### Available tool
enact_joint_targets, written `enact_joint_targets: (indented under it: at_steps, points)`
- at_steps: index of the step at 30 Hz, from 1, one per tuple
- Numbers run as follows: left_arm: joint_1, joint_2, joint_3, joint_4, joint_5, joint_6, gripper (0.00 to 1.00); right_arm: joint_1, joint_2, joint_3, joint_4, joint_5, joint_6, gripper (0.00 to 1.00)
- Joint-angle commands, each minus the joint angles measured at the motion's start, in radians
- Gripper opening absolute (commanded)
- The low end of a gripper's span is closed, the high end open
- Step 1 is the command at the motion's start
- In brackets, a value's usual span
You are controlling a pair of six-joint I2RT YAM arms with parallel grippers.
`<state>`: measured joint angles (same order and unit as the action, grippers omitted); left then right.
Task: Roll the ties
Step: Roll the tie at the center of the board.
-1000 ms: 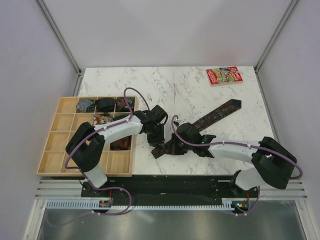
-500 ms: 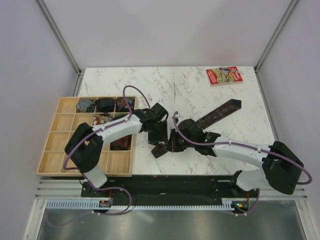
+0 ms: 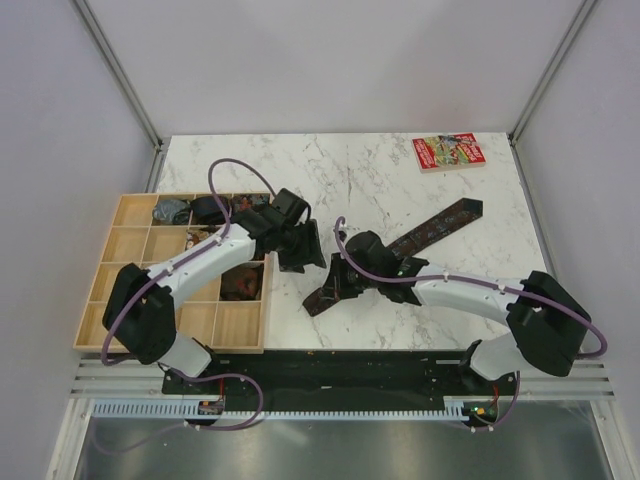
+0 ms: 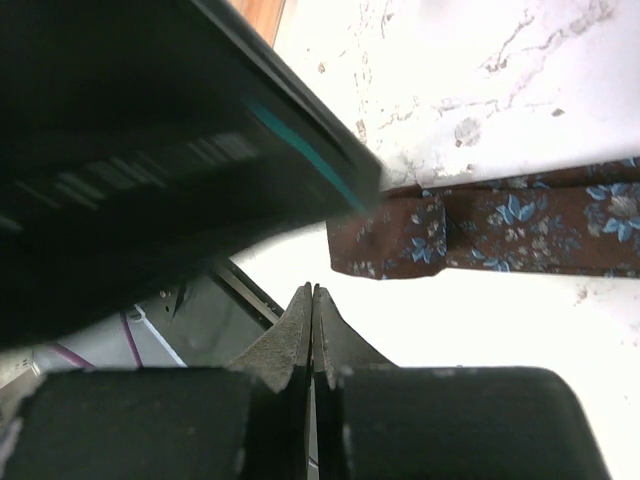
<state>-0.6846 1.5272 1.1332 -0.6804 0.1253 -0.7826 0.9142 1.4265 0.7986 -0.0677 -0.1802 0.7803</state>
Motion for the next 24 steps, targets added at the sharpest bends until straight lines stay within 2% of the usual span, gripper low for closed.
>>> enact_joint_targets:
  at_steps: [1,5,16,24]
  points:
    - [0.083,-0.094,-0.029,-0.027,-0.004,0.074,0.64,0.002,0.046,0.053,0.045,-0.010,-0.016,0.02]
    - [0.120,-0.160,-0.076,-0.033,-0.013,0.083,0.64,0.000,0.092,0.070,0.054,-0.004,-0.033,0.01]
    - [0.120,-0.263,-0.188,-0.027,0.008,0.066,0.63,-0.032,0.199,0.045,0.123,-0.015,-0.052,0.00]
    - [0.112,-0.311,-0.297,0.109,0.102,0.022,0.63,-0.051,0.227,-0.012,0.174,-0.024,-0.046,0.00]
